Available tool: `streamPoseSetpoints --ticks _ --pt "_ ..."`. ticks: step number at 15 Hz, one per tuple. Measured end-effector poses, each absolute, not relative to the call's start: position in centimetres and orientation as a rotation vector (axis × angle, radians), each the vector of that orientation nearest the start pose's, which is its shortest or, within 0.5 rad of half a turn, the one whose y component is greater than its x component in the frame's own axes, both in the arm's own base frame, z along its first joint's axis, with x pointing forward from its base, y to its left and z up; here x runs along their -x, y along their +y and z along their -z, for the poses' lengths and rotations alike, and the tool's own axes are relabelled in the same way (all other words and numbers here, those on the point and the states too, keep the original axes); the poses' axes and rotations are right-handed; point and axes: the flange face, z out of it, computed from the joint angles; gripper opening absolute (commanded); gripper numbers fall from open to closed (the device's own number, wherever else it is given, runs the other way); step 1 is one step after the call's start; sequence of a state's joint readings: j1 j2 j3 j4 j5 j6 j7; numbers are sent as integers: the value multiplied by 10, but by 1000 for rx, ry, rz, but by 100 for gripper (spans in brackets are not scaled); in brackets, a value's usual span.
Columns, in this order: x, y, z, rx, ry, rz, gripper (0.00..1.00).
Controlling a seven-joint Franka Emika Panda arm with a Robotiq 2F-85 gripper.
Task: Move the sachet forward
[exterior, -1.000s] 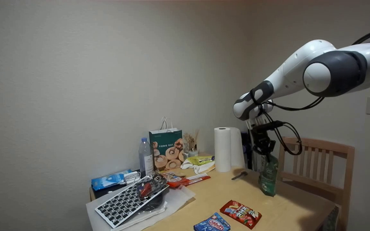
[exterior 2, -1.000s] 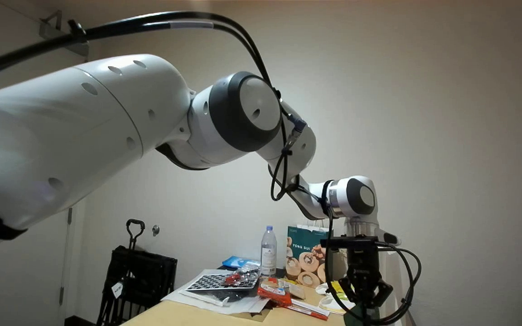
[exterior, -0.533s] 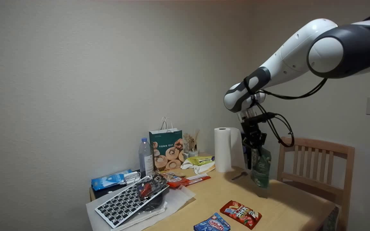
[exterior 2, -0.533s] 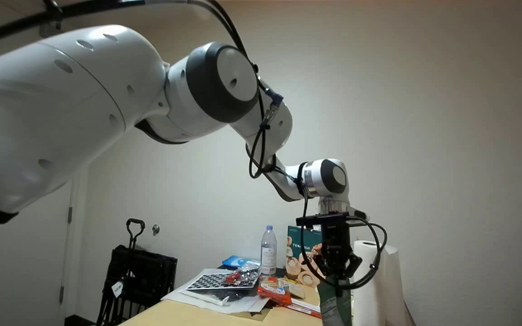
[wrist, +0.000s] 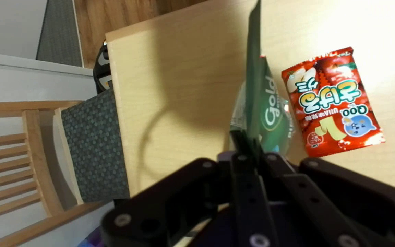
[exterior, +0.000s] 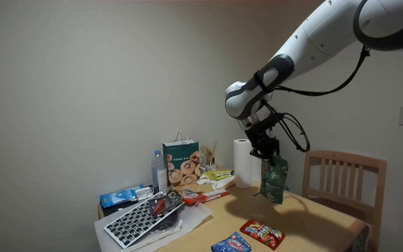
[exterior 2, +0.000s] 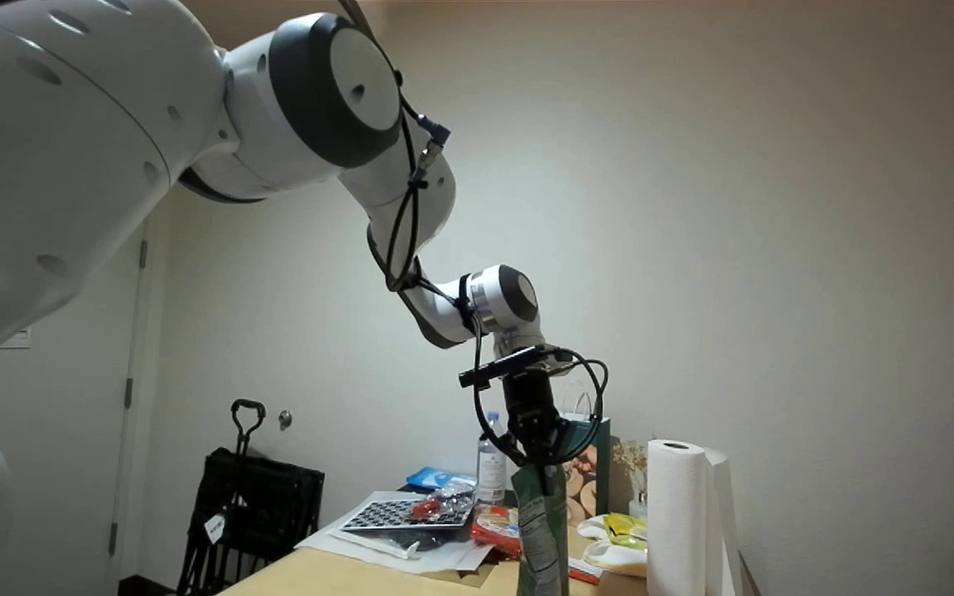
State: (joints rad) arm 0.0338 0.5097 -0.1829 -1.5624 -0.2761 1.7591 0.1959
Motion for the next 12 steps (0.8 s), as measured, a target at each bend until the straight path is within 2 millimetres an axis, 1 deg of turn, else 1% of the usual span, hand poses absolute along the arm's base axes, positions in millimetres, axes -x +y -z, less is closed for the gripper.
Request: streamPoseSetpoints --ticks 1,2,6,7,8,9,10,12 --pt "-646 -99 -338 3441 403 -520 2" --pt "-647 -96 -337 3440 394 -520 2" --pt "-647 -104 -331 3435 411 -535 0" --pt "-648 -103 -330 3435 406 -533 0" --pt "-649 -97 -328 3435 386 -530 0" --pt "-651 -84 -326 3438 341 -525 0" --pt "-655 -65 -324 3442 276 -520 0" --pt "-662 -16 -321 3470 117 -511 0"
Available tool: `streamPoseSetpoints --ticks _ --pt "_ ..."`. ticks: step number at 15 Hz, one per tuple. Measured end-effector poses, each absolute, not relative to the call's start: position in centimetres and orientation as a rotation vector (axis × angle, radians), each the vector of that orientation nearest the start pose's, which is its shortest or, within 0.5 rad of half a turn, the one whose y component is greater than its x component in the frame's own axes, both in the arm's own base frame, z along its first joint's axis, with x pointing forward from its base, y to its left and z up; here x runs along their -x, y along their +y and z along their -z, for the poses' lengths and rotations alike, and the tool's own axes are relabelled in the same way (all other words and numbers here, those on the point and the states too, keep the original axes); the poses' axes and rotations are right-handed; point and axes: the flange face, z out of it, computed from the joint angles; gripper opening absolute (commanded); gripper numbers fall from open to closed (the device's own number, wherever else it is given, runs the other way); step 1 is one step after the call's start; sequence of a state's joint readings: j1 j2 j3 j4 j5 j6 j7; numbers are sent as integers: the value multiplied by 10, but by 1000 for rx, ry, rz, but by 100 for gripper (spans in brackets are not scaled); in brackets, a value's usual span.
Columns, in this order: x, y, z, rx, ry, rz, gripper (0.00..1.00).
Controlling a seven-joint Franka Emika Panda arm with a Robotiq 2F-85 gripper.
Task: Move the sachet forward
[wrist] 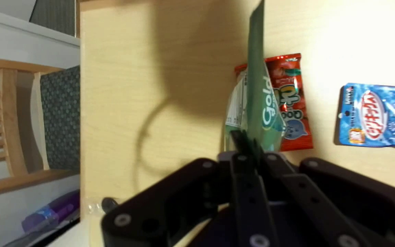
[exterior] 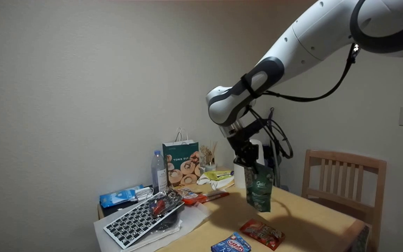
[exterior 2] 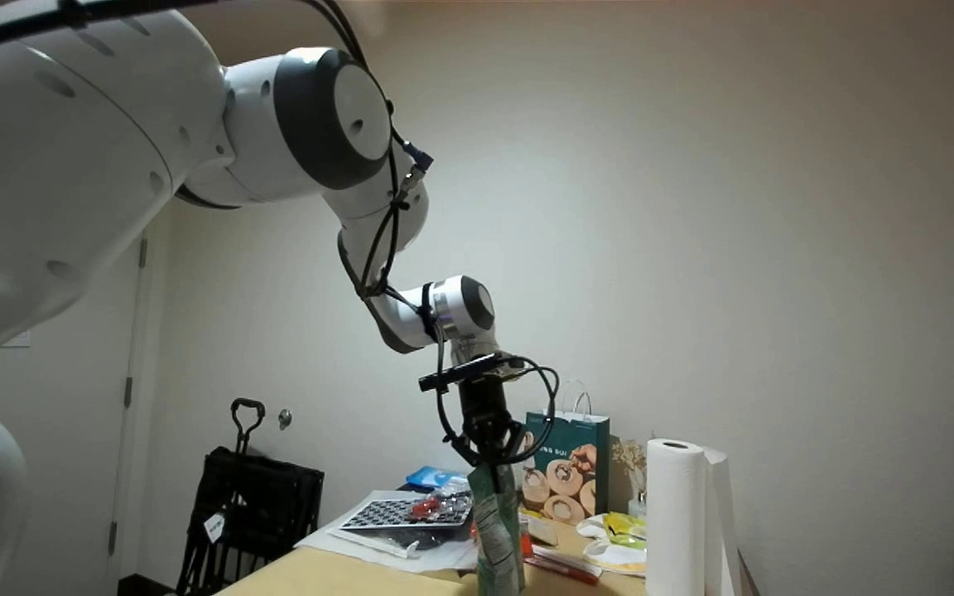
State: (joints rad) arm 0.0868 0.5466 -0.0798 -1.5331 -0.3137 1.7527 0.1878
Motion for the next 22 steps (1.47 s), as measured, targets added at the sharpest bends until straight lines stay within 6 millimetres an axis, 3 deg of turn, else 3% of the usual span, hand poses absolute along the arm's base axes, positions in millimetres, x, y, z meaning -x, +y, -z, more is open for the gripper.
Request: streamPoseSetpoints --ticks 4,6,8,13,16,22 --pt "-669 84 -312 3547 -193 -563 0" --pt "-672 116 -304 3561 -321 -613 0" --pt "-677 130 -298 3572 -415 -644 2" --pt "-685 123 -297 3573 -439 -653 0" --pt "-683 132 -292 3568 -464 -654 0" --pt "-674 215 -263 3564 -752 -630 0"
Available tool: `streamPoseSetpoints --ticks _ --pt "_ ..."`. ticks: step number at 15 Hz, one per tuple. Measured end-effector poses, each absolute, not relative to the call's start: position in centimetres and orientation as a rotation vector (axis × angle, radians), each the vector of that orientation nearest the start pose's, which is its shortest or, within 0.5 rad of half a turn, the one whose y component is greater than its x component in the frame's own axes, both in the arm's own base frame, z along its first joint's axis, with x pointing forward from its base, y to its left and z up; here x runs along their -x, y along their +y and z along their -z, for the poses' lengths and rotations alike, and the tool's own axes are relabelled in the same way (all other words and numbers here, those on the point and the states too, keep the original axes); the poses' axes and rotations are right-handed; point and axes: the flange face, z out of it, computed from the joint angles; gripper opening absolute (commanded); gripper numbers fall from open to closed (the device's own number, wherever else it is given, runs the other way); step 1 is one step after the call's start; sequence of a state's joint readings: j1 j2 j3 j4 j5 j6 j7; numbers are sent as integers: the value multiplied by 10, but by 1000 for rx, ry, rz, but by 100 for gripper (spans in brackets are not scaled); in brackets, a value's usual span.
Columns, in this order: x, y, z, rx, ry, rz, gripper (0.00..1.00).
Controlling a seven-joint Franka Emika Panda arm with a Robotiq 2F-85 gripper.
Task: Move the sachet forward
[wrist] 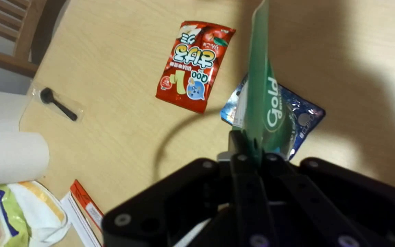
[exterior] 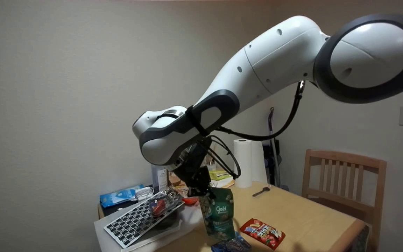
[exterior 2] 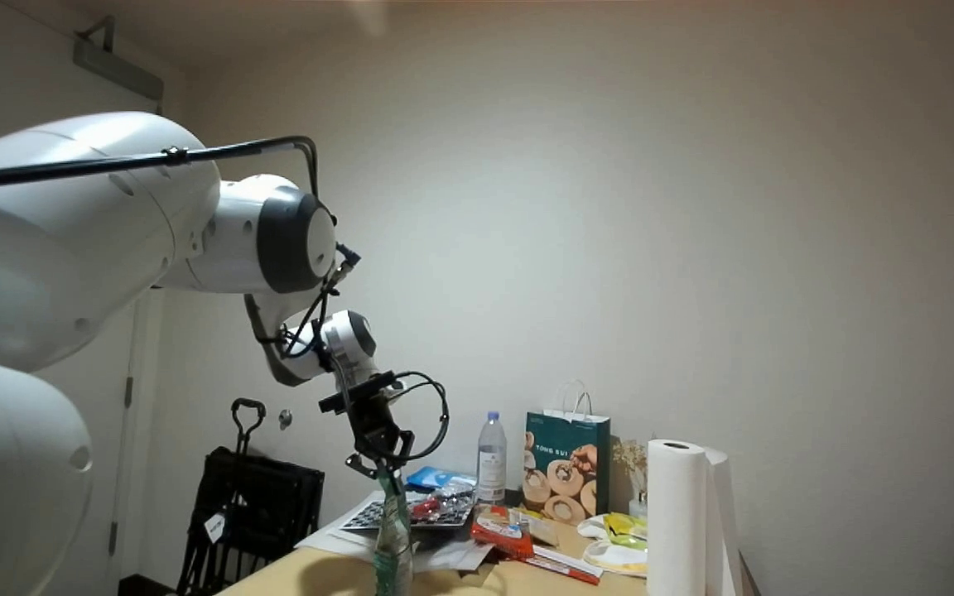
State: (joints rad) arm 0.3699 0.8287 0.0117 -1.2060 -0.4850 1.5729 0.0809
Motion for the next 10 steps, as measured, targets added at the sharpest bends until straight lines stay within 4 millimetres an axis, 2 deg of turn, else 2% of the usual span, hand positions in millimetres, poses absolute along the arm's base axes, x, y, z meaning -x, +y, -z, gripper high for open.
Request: streamPoseSetpoints --ticks 4,10 --pt "-675 256 -248 -2435 677 413 0" --pt "-684 285 -230 -2400 827 395 0"
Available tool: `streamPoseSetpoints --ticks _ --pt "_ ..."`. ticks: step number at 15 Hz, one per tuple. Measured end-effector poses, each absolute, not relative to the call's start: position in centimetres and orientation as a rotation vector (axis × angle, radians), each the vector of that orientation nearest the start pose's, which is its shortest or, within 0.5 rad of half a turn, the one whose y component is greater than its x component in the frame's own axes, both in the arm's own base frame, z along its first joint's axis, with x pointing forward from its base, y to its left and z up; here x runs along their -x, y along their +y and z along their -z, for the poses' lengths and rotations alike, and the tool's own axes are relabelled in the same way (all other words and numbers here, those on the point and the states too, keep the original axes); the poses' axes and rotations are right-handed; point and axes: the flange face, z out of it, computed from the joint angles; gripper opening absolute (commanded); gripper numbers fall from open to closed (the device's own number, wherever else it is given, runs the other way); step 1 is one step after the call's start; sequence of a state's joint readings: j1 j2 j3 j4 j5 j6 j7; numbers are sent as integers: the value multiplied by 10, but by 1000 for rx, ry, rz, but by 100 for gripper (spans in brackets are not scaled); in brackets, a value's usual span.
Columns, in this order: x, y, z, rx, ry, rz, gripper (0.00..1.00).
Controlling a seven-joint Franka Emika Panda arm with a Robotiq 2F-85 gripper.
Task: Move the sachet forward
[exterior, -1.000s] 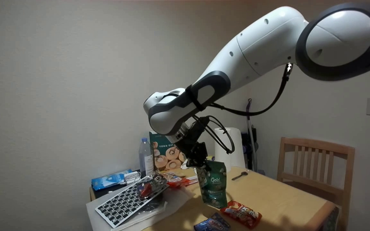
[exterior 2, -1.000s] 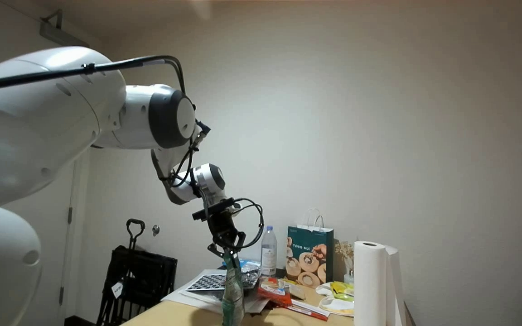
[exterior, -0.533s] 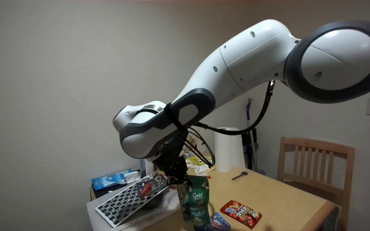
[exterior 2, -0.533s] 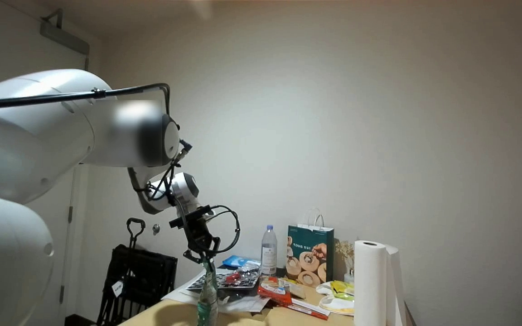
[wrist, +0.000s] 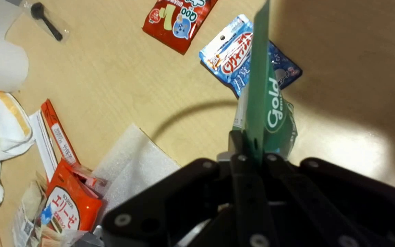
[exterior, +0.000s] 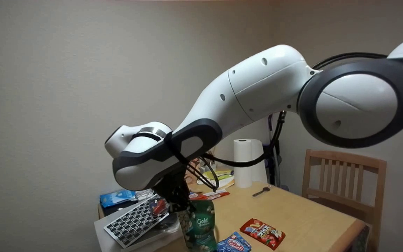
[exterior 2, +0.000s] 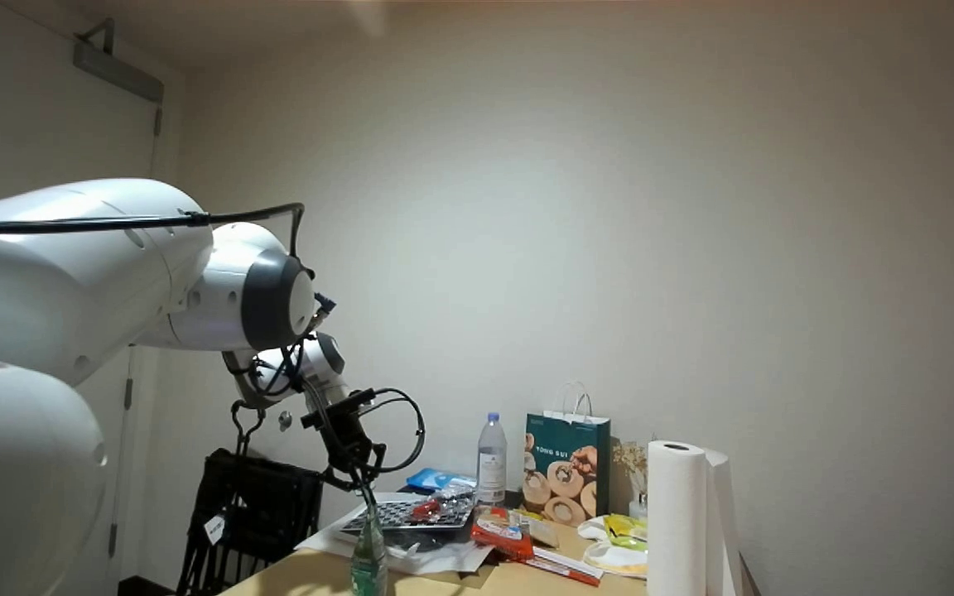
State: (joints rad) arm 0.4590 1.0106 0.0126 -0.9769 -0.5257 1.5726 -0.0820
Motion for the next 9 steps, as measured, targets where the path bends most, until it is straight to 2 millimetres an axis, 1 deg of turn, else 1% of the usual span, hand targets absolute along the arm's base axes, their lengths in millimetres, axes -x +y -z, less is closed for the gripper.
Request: streamPoseSetpoints --ticks 4,9 --pt "-684 298 -221 -2379 858 405 0" --pt "-680 313 -219 -2360 898 416 0"
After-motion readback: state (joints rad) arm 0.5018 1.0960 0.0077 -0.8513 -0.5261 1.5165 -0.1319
